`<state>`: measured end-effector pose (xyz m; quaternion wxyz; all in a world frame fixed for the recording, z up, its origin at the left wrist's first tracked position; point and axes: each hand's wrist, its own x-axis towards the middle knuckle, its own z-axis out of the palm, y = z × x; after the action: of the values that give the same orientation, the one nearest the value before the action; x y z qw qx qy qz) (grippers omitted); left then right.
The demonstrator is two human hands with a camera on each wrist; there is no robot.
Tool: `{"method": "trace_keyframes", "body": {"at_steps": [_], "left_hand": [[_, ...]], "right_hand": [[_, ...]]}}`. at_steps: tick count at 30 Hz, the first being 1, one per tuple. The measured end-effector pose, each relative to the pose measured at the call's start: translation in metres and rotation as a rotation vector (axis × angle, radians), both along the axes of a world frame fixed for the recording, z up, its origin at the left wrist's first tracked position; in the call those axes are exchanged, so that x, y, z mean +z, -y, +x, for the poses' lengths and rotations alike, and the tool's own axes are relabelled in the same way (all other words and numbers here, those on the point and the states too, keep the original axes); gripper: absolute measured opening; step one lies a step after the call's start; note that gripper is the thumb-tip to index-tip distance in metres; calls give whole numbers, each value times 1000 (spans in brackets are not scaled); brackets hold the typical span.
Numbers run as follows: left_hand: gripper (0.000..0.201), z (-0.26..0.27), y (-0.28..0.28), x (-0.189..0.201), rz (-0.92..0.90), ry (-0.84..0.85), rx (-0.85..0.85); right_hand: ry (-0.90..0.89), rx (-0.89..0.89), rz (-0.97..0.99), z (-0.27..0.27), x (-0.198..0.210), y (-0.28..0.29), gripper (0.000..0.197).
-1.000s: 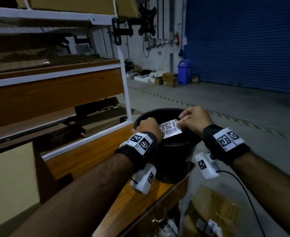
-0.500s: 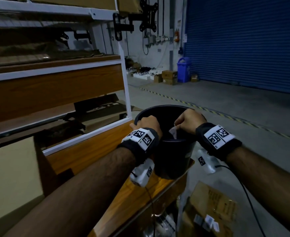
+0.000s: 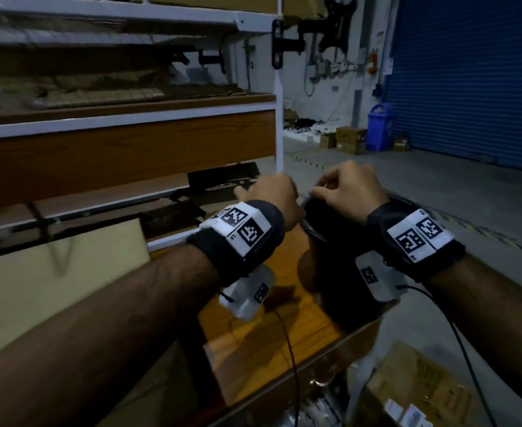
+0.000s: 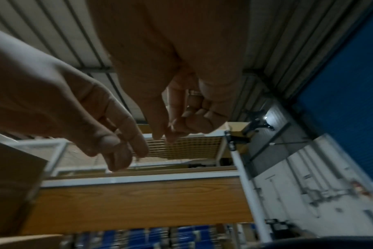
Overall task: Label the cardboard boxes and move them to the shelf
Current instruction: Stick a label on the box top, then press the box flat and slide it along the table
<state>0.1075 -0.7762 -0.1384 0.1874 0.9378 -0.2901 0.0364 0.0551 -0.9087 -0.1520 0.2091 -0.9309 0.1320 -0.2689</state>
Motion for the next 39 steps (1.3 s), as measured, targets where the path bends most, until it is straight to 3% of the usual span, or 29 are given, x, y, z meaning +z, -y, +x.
{"method": "trace_keyframes", "body": {"at_steps": [5,9,16,19,22,25,31,37,39], "left_hand": [[24,5,-84,12,36,76,116],[23,11,-167,6,164,79,264],[47,13,-286,-3,360,-92,481],[59,9,-317,-9,440,-154,464],[58,7,-336,-14,543,-227,436],[64,8,-347,-17,564,-305,438],[88,13,-365,-18,540,-387,461],[91,15,-373,-28,538,-317,397],[90,15,-376,-31,513,-307,374]], "right_hand": [[48,323,136,25,6,-88,16],[-13,549,120,47,2,-160,22],[-394,867,-198,73,-9,-268,31],[-525,924,-394,74,-16,-295,39],[-631,916,-583,76,-20,-308,50],[-693,916,-676,78,-19,-314,67],[-820,907,-720,89,-20,-314,75],[-802,1038,-732,94,-23,-332,66],[-814,1006,-705,102,-23,-332,64]]}}
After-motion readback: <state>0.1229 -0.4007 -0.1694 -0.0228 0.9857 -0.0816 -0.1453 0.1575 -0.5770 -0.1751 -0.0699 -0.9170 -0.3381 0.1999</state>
